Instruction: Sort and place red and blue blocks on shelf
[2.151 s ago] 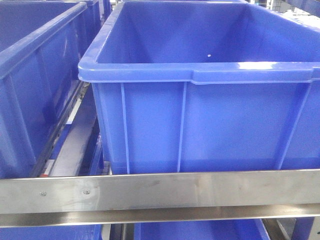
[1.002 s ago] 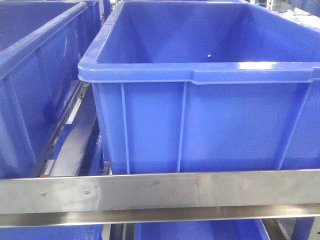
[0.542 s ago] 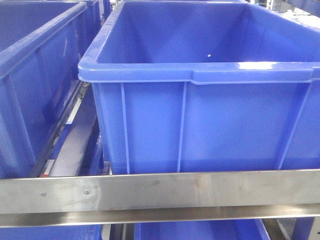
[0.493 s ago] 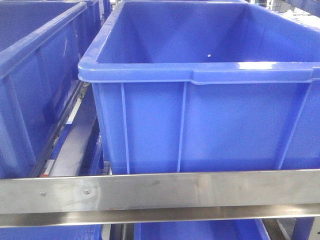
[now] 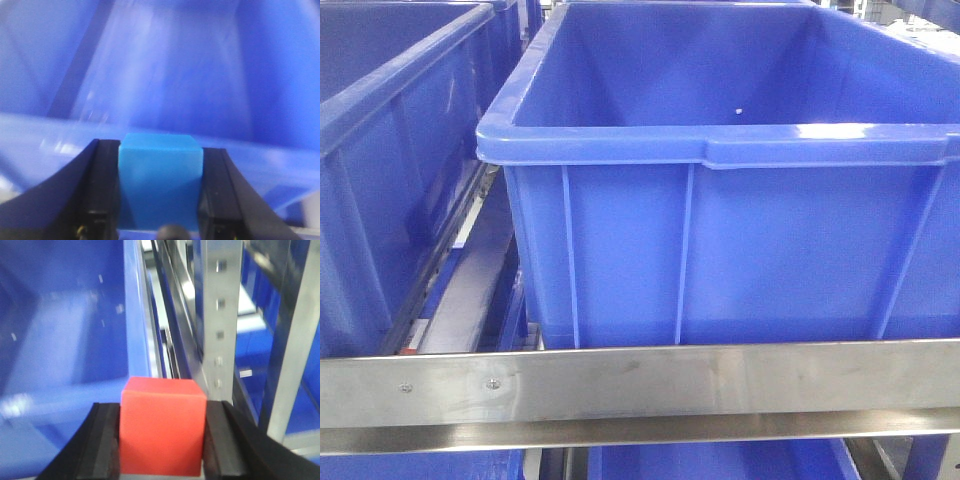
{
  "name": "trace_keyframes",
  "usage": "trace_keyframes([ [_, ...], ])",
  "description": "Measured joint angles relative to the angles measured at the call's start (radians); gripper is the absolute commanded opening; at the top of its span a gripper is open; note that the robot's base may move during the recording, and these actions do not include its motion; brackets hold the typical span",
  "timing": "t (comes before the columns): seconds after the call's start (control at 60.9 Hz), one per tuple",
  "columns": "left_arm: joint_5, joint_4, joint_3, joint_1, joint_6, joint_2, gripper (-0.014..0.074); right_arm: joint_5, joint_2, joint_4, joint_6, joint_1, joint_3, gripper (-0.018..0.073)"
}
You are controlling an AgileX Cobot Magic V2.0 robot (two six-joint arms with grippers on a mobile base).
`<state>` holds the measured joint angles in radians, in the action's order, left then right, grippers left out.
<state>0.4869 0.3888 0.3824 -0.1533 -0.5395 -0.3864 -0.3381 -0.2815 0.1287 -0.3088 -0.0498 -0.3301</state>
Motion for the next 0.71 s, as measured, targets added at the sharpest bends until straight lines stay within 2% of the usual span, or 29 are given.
trace_keyframes([
  [0.148,-0.007,0.000,0.000,0.000,0.000,0.000,0.0122,0.004,-0.050,0.002,0.050,0.000,-0.052,0.0052],
  [0.345,-0.022,0.000,0.000,0.000,0.000,0.000,0.0122,0.028,-0.151,0.004,0.064,-0.010,-0.107,0.0052],
  [0.706,-0.039,0.002,0.060,0.000,0.000,-0.029,0.0122,0.131,-0.384,0.006,0.067,-0.176,-0.193,0.0052],
])
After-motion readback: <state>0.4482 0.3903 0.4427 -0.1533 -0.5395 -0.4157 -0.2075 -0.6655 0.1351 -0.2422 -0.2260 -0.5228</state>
